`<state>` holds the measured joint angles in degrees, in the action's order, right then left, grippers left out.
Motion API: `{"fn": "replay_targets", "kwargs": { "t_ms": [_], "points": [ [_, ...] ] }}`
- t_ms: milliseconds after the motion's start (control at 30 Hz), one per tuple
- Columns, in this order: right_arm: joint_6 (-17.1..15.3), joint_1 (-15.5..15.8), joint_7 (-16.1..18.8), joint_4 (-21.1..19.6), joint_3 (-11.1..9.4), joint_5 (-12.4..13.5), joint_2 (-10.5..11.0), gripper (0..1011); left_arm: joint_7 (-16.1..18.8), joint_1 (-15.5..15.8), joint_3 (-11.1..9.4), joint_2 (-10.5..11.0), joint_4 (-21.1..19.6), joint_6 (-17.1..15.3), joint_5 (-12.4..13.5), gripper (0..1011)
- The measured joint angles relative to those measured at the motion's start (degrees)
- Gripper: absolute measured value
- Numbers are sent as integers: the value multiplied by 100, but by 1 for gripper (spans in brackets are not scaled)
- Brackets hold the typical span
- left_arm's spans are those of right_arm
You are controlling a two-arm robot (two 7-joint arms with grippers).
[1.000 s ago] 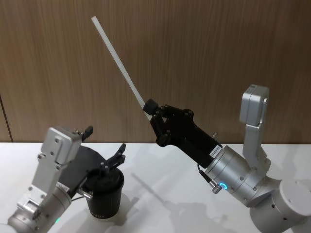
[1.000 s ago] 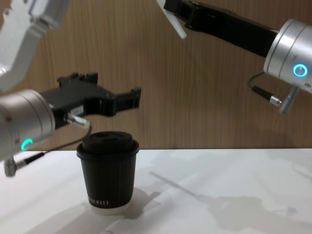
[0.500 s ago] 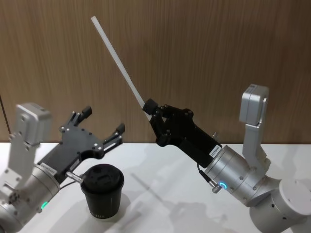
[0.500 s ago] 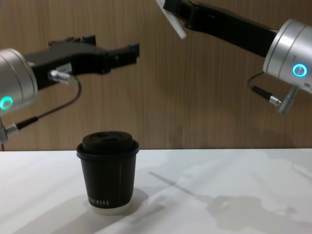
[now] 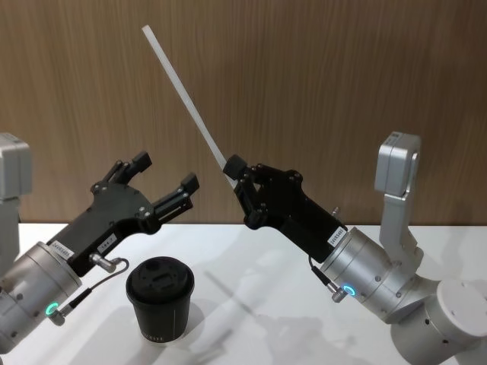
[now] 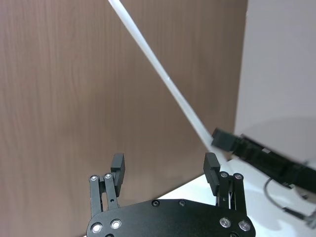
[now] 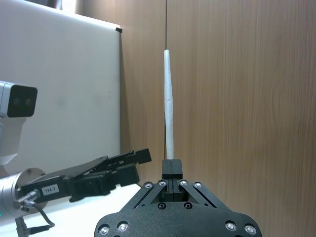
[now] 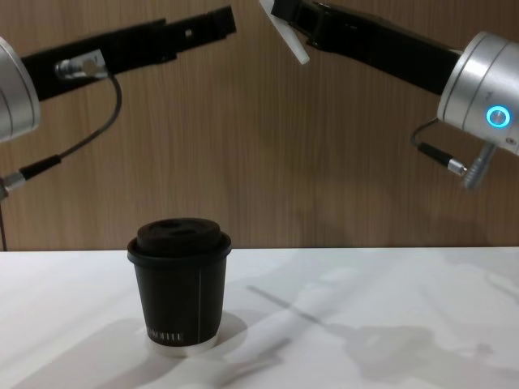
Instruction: Pick up the straw with one hand, pass it to the other hand, and insert it into the cup.
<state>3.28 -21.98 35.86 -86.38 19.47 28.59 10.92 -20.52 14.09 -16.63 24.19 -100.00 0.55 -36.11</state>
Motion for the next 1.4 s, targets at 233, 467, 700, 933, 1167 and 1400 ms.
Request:
{"fn": "replay_targets", "kwargs": {
  "t_ms": [233, 467, 700, 933, 1167, 1400],
  "points": [
    [0, 0, 0, 1, 0, 0, 0, 0, -440, 28, 97, -32, 35, -99, -618, 1000],
    [0, 0, 0, 0, 0, 0, 0, 0, -791, 60, 147, -106, 138, -108, -1076, 999],
    [0, 0, -1, 1, 0, 0, 0, 0, -1096, 101, 180, -226, 283, -49, -1480, 1000],
    [0, 0, -1, 0, 0, 0, 0, 0, -1320, 168, 195, -367, 449, -6, -1850, 1000],
    [0, 0, -1, 0, 0, 0, 0, 0, -1476, 301, 181, -510, 652, -5, -2149, 1000],
    [0, 0, -1, 0, -1, -1, 0, 0, -1575, 455, 135, -625, 835, -18, -2352, 1000]
  ]
}}
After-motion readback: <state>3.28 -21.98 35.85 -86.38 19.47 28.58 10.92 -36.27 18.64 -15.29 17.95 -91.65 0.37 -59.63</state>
